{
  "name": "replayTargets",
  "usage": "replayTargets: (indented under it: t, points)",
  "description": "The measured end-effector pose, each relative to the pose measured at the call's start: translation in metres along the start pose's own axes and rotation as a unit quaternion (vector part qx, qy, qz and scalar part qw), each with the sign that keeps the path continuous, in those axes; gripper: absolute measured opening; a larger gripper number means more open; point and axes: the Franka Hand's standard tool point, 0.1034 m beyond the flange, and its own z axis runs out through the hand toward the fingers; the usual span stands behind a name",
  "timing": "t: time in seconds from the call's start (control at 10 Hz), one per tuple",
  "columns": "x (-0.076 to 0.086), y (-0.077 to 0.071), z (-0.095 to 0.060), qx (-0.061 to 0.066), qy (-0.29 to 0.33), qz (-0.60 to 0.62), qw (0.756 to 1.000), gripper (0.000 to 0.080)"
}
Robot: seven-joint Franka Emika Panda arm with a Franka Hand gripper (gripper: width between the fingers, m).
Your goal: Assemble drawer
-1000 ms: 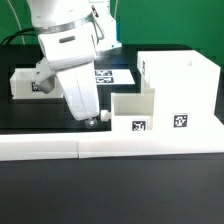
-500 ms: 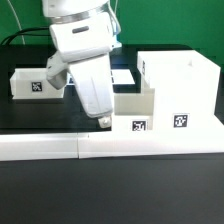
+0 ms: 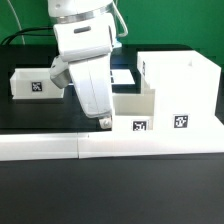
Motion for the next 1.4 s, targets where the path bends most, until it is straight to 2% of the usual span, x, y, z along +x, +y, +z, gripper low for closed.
replayTargets:
  t: [0.3, 0.7, 1.0, 1.4]
  points:
    - [-0.001, 0.0, 0.001, -0.006, -0.005, 0.007, 1.0, 0.0648]
    - [-0.002, 0.0, 0.001, -0.006, -0.005, 0.007, 1.0, 0.0648]
    - [-0.002, 0.005, -0.002, -0.009, -0.005, -0.038, 0.999, 0.0648]
    - [0.027, 0.004, 0.005, -0.008, 0.001, -0.031, 0.999, 0.0648]
